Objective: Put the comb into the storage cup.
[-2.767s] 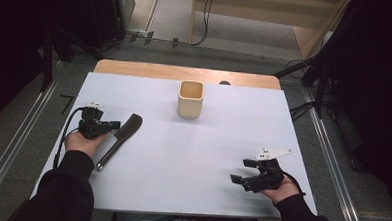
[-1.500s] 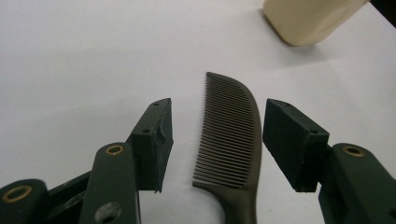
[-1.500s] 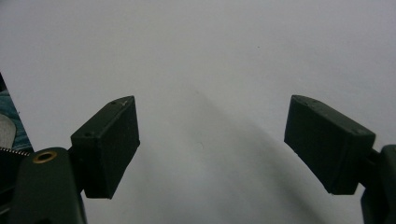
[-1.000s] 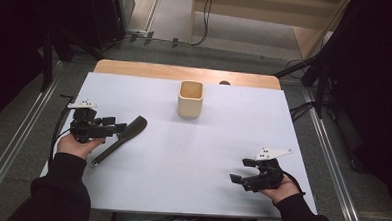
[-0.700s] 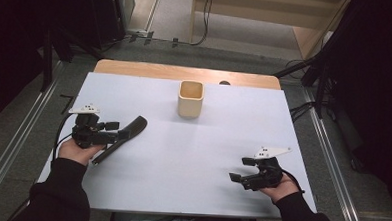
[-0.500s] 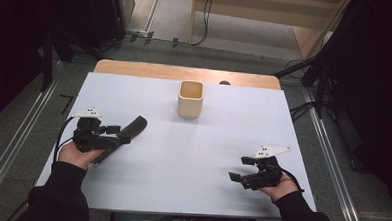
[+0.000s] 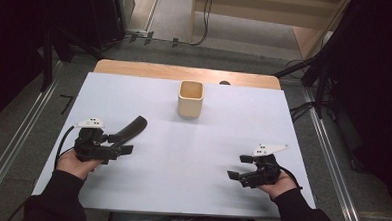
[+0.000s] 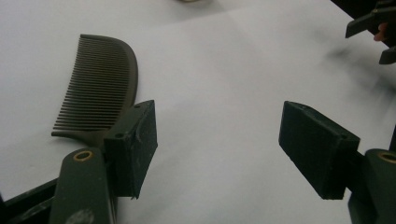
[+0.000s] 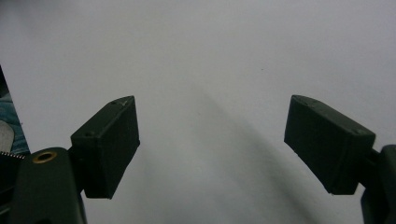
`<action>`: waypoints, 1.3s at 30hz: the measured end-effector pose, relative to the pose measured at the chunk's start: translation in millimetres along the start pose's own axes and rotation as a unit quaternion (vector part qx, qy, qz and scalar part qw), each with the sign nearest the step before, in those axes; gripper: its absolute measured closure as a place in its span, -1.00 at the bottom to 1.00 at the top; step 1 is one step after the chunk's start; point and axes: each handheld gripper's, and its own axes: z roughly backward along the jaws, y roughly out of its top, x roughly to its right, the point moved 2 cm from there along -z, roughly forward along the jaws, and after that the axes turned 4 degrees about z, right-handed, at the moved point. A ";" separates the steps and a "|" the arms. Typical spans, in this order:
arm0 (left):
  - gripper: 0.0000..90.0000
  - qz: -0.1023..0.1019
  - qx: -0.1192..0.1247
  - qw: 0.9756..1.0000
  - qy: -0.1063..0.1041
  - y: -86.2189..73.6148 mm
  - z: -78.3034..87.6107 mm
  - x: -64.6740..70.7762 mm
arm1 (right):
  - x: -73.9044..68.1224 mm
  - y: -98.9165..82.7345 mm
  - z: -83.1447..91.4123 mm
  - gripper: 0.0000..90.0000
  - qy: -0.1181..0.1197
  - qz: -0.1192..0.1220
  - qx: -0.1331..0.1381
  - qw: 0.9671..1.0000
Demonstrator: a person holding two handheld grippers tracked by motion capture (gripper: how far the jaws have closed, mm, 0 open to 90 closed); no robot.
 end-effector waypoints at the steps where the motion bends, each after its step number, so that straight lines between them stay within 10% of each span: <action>1: -0.37 0.001 -0.002 1.000 0.000 -1.4 -0.4 0.6 | 0.0 0.1 -0.1 -0.64 0.001 0.001 0.000 1.000; 39: -0.37 -0.010 -0.035 0.999 -0.004 -12.9 -4.8 8.7 | -0.6 -0.8 -1.5 -0.64 0.003 -0.001 -0.005 1.000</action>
